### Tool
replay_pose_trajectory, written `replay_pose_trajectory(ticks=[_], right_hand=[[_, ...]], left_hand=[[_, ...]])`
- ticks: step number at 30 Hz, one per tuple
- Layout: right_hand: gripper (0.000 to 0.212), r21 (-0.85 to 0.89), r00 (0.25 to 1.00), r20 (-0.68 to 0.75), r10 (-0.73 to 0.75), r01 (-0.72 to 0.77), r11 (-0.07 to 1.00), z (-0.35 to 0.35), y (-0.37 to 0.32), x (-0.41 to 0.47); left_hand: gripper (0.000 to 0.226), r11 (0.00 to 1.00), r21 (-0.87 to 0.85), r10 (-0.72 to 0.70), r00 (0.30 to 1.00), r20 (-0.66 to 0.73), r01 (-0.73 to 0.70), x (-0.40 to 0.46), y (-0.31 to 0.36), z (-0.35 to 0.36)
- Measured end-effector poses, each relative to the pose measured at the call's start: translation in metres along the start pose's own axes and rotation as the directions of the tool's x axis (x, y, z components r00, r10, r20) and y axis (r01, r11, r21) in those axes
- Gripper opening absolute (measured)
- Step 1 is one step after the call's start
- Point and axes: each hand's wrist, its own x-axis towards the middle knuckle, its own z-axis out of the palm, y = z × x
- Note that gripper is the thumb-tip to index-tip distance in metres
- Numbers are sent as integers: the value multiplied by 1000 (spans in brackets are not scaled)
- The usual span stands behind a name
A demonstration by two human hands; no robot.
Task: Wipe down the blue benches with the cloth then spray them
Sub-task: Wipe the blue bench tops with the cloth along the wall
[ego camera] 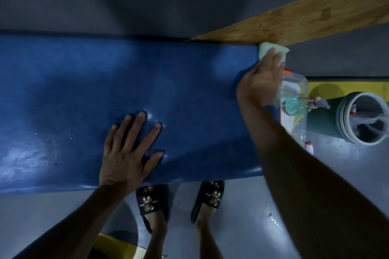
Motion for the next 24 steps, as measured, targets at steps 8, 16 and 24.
replay_pose_trajectory(ticks=[8,16,24], right_hand=[[63,177,488,409,-771,786,592,46,-115,-111],[47,-103,942,162,-294,312,944,-7,4,-9],[58,34,761,368,-535,564,825,51,-132,-136]], left_hand=[[64,999,-37,5,1000,-29,-6,-1,-2,1],[68,996,-84,9,999,-39,-12,-2,-4,2],[62,995,-96,19,1000,-17,-20,-3,-7,6]])
